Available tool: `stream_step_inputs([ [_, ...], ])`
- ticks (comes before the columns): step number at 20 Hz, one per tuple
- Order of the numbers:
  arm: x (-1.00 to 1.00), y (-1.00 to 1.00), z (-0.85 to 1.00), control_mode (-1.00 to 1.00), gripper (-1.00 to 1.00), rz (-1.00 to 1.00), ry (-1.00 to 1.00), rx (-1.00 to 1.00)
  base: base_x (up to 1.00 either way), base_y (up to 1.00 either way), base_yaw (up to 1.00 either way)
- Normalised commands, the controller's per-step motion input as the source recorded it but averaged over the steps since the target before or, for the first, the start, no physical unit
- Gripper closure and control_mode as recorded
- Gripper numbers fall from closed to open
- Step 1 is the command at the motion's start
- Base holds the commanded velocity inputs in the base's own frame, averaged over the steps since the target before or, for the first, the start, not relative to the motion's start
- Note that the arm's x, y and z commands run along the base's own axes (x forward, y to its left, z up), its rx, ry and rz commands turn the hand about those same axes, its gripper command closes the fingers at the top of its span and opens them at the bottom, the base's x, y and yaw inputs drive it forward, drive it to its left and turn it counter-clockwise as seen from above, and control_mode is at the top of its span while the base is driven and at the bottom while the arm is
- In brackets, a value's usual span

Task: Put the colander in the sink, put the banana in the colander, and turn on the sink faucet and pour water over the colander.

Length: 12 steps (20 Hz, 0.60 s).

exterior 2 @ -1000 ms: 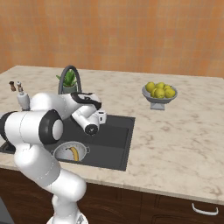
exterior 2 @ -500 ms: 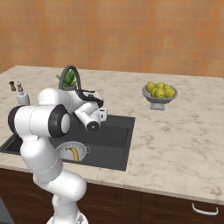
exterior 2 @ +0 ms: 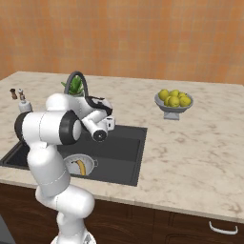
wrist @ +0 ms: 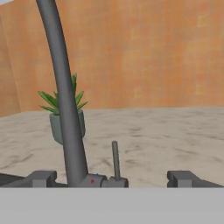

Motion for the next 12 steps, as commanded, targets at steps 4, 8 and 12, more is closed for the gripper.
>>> stream_step_inputs([
  [4, 0.08, 0.01, -0.01, -1.0, -1.0, 0.0, 0.0, 0.0, 0.0, 0.0, 0.0],
  [8, 0.04, 0.0, -0.05, -1.0, -1.0, 0.0, 0.0, 0.0, 0.0, 0.0, 0.0],
  [12, 0.11, 0.0, -0.04, -1.0, -1.0, 0.0, 0.0, 0.0, 0.0, 0.0, 0.0],
])
